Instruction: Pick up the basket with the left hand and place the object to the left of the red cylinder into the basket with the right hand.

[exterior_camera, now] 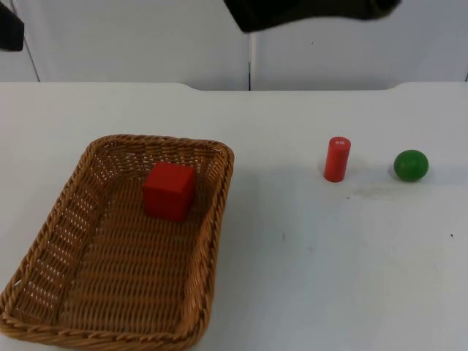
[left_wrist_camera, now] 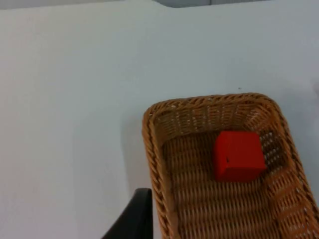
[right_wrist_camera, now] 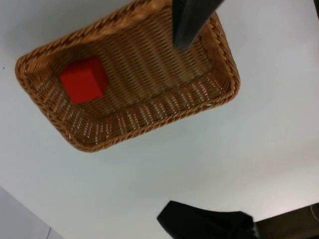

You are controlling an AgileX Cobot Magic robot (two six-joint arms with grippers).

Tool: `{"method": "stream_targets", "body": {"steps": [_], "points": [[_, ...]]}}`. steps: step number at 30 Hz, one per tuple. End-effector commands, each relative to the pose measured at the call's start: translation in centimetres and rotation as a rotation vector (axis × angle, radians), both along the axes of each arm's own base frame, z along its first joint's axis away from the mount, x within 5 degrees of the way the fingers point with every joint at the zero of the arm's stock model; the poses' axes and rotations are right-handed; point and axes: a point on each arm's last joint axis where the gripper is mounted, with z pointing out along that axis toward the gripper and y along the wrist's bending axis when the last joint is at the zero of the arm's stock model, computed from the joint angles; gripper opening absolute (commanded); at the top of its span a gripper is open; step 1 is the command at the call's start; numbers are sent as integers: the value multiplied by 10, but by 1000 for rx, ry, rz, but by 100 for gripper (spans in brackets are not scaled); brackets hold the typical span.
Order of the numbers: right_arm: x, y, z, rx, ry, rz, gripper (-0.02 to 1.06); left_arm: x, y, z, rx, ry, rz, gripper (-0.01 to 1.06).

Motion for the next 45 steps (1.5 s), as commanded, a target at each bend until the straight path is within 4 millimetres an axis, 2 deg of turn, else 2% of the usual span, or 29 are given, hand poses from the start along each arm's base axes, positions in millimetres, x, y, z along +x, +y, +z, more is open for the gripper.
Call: {"method": "stream_targets", "body": {"steps": [1, 4, 7, 9, 12, 18, 22, 26, 30, 41, 45], "points": [[0, -1, -4, 11, 4, -13, 105, -9, -5, 5, -9, -42, -21, 105], [-3, -5, -11, 11, 6, -17, 105, -17, -10, 12, -11, -74, -48, 105], [-8, -13, -19, 42, -10, -35, 105, -34, -15, 24, 4, -143, -102, 105], [-10, -15, -20, 48, -16, -37, 105, -36, -15, 25, 4, -146, -107, 105], [-20, -29, -30, 62, -32, -46, 105, -51, -14, 34, 1, -192, -116, 105], [-34, -46, -39, 57, -28, -46, 105, -67, -13, 43, -1, -248, -124, 105], [-39, -53, -43, 57, -28, -46, 105, -76, -13, 47, -2, -271, -131, 105], [-43, -58, -46, 71, -37, -52, 105, -85, -13, 42, -10, -274, -133, 105], [-45, -61, -50, 79, -48, -56, 105, -100, -12, 27, -19, -267, -139, 105], [-47, -63, -52, 68, -39, -54, 105, -136, -10, 25, -10, -331, -175, 105], [-50, -66, -61, 37, -13, -50, 105, -156, -11, 22, -11, -308, -207, 105]]}}
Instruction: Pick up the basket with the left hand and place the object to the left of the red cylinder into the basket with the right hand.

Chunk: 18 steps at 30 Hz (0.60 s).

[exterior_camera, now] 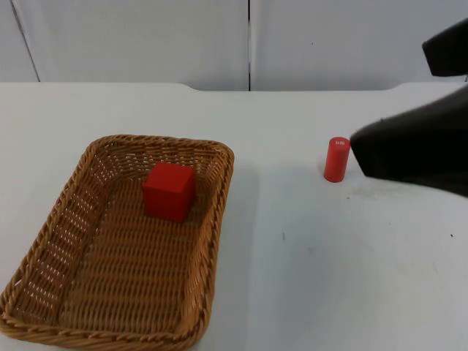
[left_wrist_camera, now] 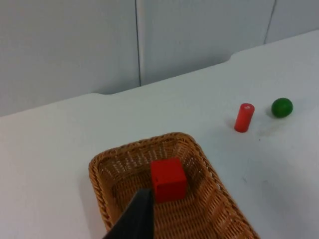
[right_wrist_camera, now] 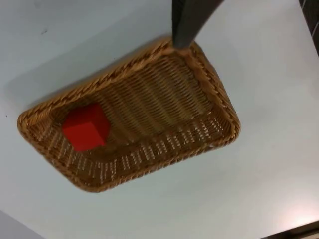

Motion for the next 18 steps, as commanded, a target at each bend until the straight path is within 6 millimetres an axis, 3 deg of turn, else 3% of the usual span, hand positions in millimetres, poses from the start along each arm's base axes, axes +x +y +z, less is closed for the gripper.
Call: {"method": "stream_targets", "body": {"steps": [1, 9, 18], "points": [[-4, -5, -9, -12, 7, -3, 105, -13, 1, -3, 13, 12, -12, 105], [-20, -25, -22, -3, -1, -5, 105, -34, 18, -12, 34, 42, 165, 105], [-34, -41, -9, 57, -50, -1, 105, -47, 17, -43, -40, 125, 186, 105]]}}
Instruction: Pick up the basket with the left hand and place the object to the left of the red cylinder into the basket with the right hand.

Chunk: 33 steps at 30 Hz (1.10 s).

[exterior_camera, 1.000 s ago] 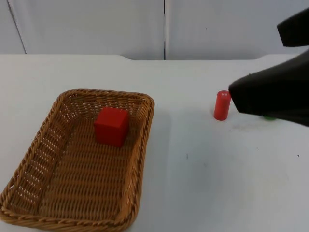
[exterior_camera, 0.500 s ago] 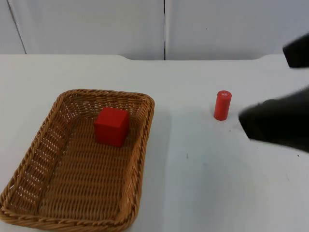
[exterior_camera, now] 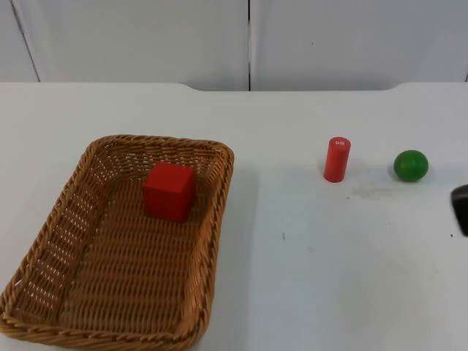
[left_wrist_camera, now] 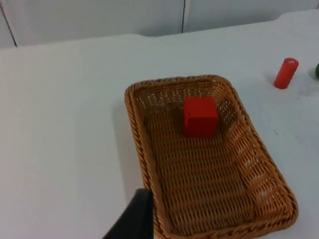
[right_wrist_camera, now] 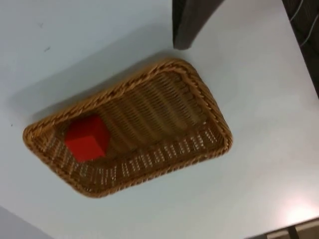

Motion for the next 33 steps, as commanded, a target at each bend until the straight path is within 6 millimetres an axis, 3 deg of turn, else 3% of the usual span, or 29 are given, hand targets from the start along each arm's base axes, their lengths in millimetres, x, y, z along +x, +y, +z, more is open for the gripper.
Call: {"method": "stream_targets", "body": {"steps": [1, 8, 18, 33], "points": [[-4, -5, 1, 1, -11, 3, 105, -4, 1, -5, -27, 14, 14, 105], [-18, -23, 7, -16, -26, 10, 105, -18, 9, -8, 16, -61, 71, 105], [-38, -53, 14, -8, -51, -29, 105, -16, 21, -17, 54, 3, 208, 105], [-68, -101, 16, 101, -32, -161, 105, -15, 21, -18, 58, 4, 202, 105]]}}
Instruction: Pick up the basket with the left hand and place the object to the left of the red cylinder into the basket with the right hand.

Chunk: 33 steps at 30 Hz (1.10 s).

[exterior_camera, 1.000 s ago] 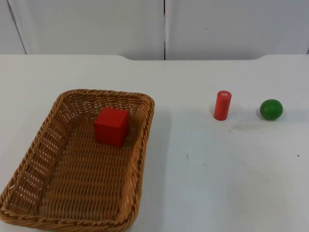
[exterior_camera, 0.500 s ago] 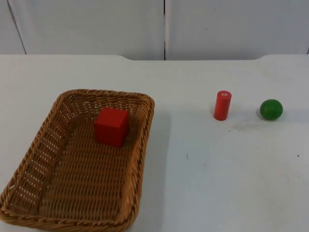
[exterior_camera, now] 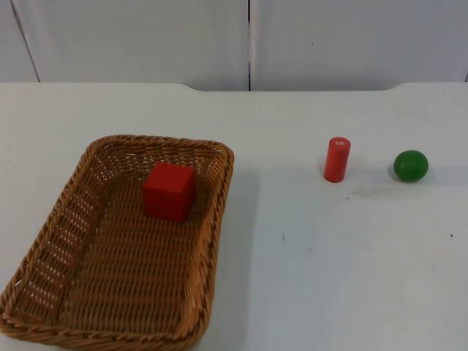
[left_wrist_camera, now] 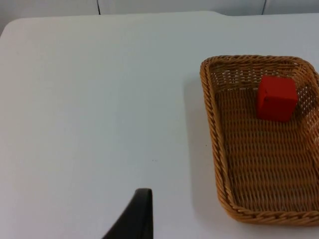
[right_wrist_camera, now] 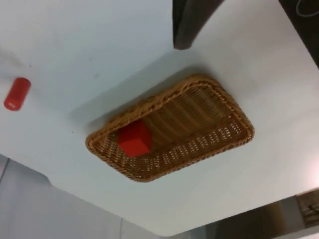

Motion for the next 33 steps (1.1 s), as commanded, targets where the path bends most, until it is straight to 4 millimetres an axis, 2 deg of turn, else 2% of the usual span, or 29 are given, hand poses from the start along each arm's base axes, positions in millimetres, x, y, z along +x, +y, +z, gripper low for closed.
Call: {"method": "stream_targets", "body": {"steps": [1, 14, 33], "points": [[-5, -8, -3, 13, 27, -33, 105, 0, 0, -1, 0, 1, -4, 105], [-32, -43, -23, -14, 99, -68, 105, 0, 0, -1, 2, 1, -7, 105], [-31, -37, -31, -48, 81, -10, 105, 0, 0, -1, 3, 1, -9, 105]]}}
